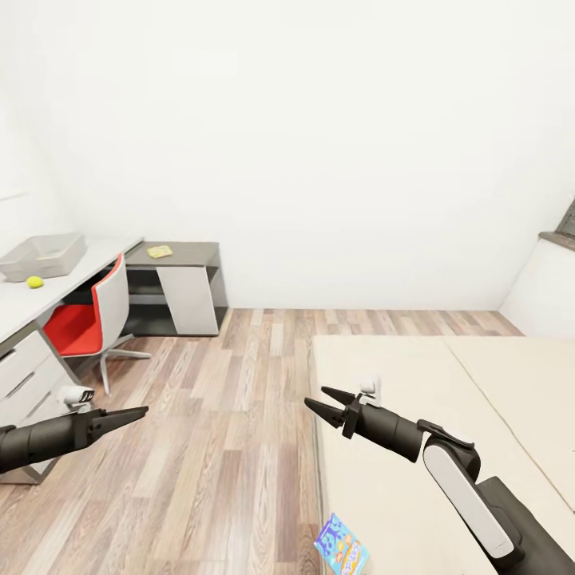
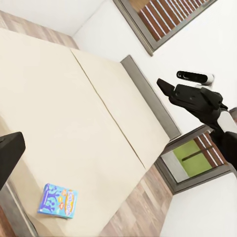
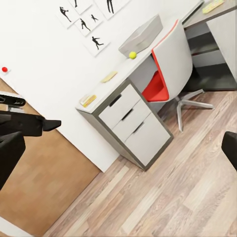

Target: Put all the toys in the child's room - the three board games (two on the bed and one on the table), the two jigsaw puzzles on the table, and the tennis ball on the table - inside the toy box on the table in the child's room.

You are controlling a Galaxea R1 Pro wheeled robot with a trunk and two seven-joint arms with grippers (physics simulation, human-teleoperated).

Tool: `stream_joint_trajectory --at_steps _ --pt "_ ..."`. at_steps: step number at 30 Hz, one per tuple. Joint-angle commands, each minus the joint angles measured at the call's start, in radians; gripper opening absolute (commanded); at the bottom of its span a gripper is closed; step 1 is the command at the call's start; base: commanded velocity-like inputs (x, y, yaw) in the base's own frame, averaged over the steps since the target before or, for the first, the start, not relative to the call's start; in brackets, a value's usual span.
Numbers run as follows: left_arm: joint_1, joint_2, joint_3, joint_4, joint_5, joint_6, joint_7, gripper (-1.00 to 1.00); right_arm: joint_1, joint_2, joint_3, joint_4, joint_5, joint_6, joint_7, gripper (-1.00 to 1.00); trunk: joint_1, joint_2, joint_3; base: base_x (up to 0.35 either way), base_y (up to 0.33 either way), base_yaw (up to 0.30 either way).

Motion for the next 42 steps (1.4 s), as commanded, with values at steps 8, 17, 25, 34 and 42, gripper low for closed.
stream_joint_trajectory --at_steps 8,17,25,34,42 --pt "-0.001 0.0 0.0 0.0 0.0 0.011 -0.004 1.0 -0.001 0.0 0.001 0.0 -0.01 0.007 -0.003 1.0 0.001 -0.002 -0.002 0.0 0.0 -0.024" --pt "-0.001 0.0 0.001 0.0 0.0 0.011 -0.004 1.0 -0.001 0.0 0.002 0.001 -0.01 0.007 -0.004 1.0 0.001 -0.002 -0.002 0.0 0.092 -0.003" --pt "-0.001 0.0 0.001 0.0 0.0 0.011 -0.004 1.0 -0.001 0.0 0.001 0.001 -0.01 0.007 -0.004 1.0 0.001 -0.002 -0.002 0.0 0.195 0.0" --pt "-0.001 0.0 0.001 0.0 0.0 0.011 -0.004 1.0 -0.001 0.0 0.001 0.001 -0.01 0.007 -0.004 1.0 0.001 -0.002 -0.002 0.0 0.251 0.0" --pt "-0.001 0.0 0.002 0.0 0.0 0.011 -0.004 1.0 -0.001 0.0 0.002 0.001 -0.01 0.007 -0.004 1.0 0.001 -0.002 -0.002 0.0 0.278 -0.001"
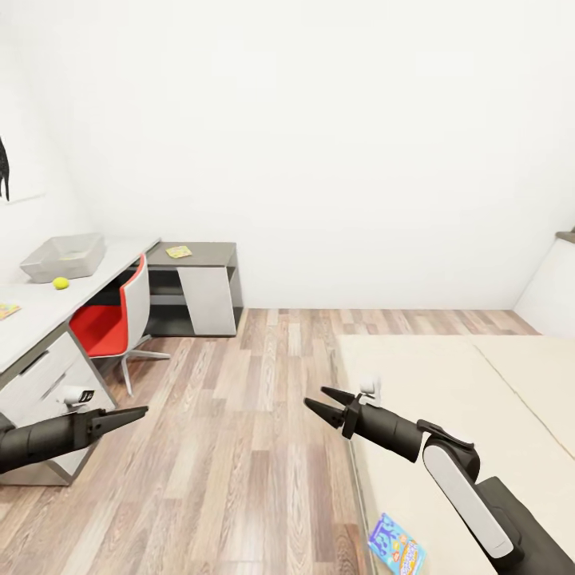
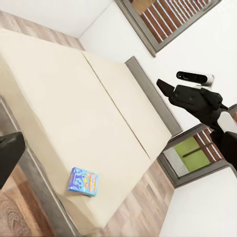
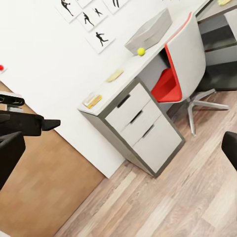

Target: Put all the toys in the child's room - the three board games (two on the bed and one on the table), the two jigsaw puzzles on the table, and the tennis ball on the table - inside the toy box on the table in the child's room.

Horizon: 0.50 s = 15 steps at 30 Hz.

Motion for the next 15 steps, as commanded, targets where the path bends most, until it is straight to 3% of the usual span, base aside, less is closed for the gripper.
stream_joint_trajectory --at_steps 1,6,15 --pt "-0.001 0.0 0.0 0.0 0.0 0.011 -0.004 1.0 -0.001 -0.001 0.001 -0.001 -0.01 0.008 -0.002 1.0 0.001 -0.002 -0.002 0.0 0.281 -0.018" --pt "-0.001 0.0 0.0 0.0 0.0 0.011 -0.004 1.0 -0.001 -0.001 0.001 -0.001 -0.01 0.008 -0.002 1.0 0.001 -0.002 -0.002 0.0 0.281 -0.106" --pt "-0.001 0.0 0.001 0.0 0.0 0.011 -0.004 1.0 -0.001 -0.001 0.0 -0.001 -0.01 0.008 -0.001 1.0 0.001 -0.002 -0.002 0.002 0.283 -0.247"
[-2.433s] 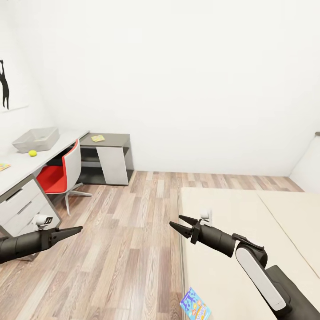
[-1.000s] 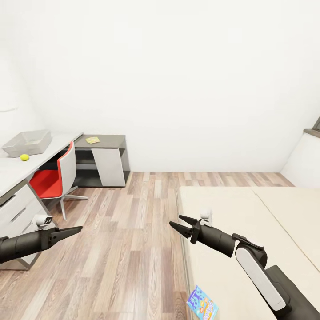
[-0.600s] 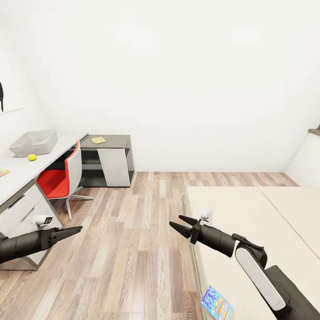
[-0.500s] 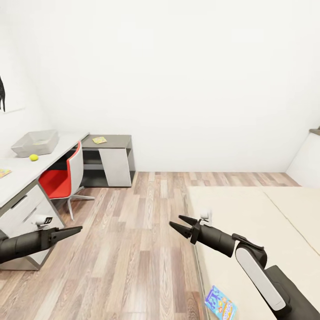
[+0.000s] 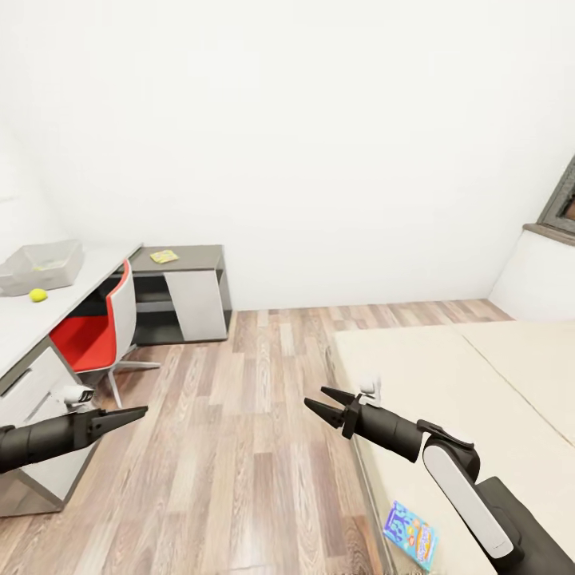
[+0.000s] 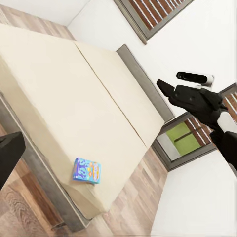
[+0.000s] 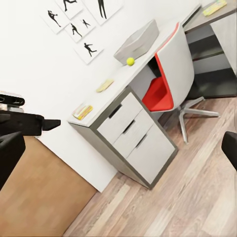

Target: Put all the toys in the child's room - the three board games (two on the bed and one on the table), the two jigsaw puzzles on the table, and the tennis ball on the table - inside the toy box on the table in the child's room.

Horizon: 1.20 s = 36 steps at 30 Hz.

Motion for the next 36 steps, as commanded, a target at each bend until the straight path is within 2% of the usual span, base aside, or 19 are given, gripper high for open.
stream_joint_trajectory --at_steps 1,10,22,36 --pt "0.0 0.0 0.0 0.0 0.0 0.011 -0.004 1.0 -0.001 0.0 0.001 0.0 -0.01 0.008 -0.002 1.0 0.001 -0.002 -0.002 0.032 0.283 -0.273" --pt "0.0 0.0 0.0 0.0 0.002 0.011 -0.004 1.0 -0.001 0.0 0.001 0.001 -0.011 0.008 -0.002 1.0 0.001 -0.002 0.001 0.116 0.274 -0.276" --pt "0.0 0.0 0.0 0.0 0.002 0.011 -0.004 1.0 -0.001 0.0 0.0 0.001 -0.01 0.008 -0.002 1.0 0.001 -0.002 0.008 0.23 0.211 -0.278" --pt "0.0 0.0 0.0 0.0 0.001 0.011 -0.004 1.0 -0.001 0.0 0.0 0.001 -0.011 0.008 0.0 1.0 0.001 -0.002 0.019 0.079 0.033 -0.272"
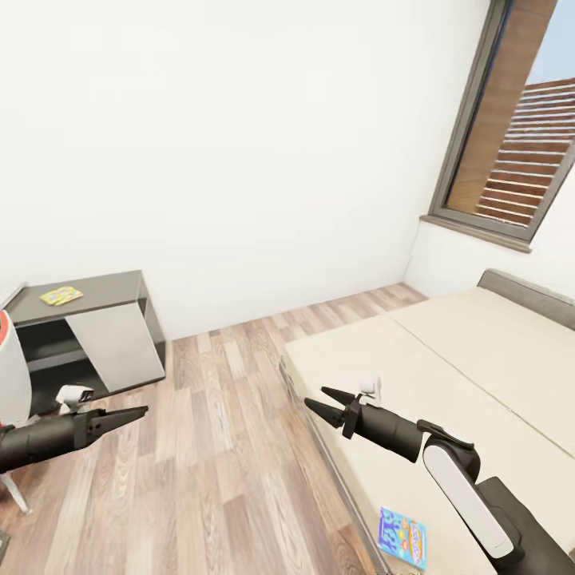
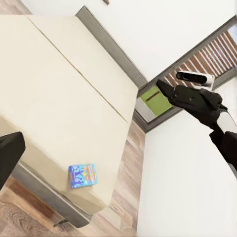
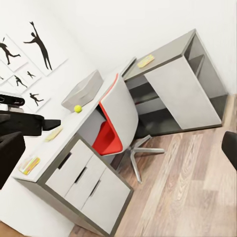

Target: Put all the toys in the child's room - the three board games (two on the bed and one on the table), the two jigsaw puzzles on the table, and the tennis ball on the table - inside the toy box on the table in the child's room.

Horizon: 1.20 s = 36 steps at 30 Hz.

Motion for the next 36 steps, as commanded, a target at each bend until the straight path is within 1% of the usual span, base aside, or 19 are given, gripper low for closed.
stream_joint_trajectory --at_steps 1,15,30,36 --pt "0.0 0.0 0.0 0.0 0.0 0.011 -0.004 1.0 -0.001 -0.001 0.001 0.0 -0.01 0.007 -0.002 1.0 0.001 -0.002 -0.001 0.005 0.002 -0.266" --pt "0.0 0.003 0.0 0.0 0.0 0.011 -0.004 1.0 -0.001 -0.001 0.001 0.0 -0.011 0.007 -0.002 1.0 0.001 -0.002 0.011 0.001 0.007 -0.265" --pt "0.0 0.003 0.002 0.0 0.0 0.011 -0.004 1.0 -0.001 -0.001 0.001 0.0 -0.012 0.007 -0.002 1.0 0.001 -0.002 0.024 0.0 0.136 -0.264" --pt "0.0 0.003 0.002 0.001 0.001 0.011 -0.004 1.0 -0.001 -0.001 0.0 0.001 -0.012 0.007 -0.002 1.0 0.001 -0.002 0.029 0.0 0.046 -0.262"
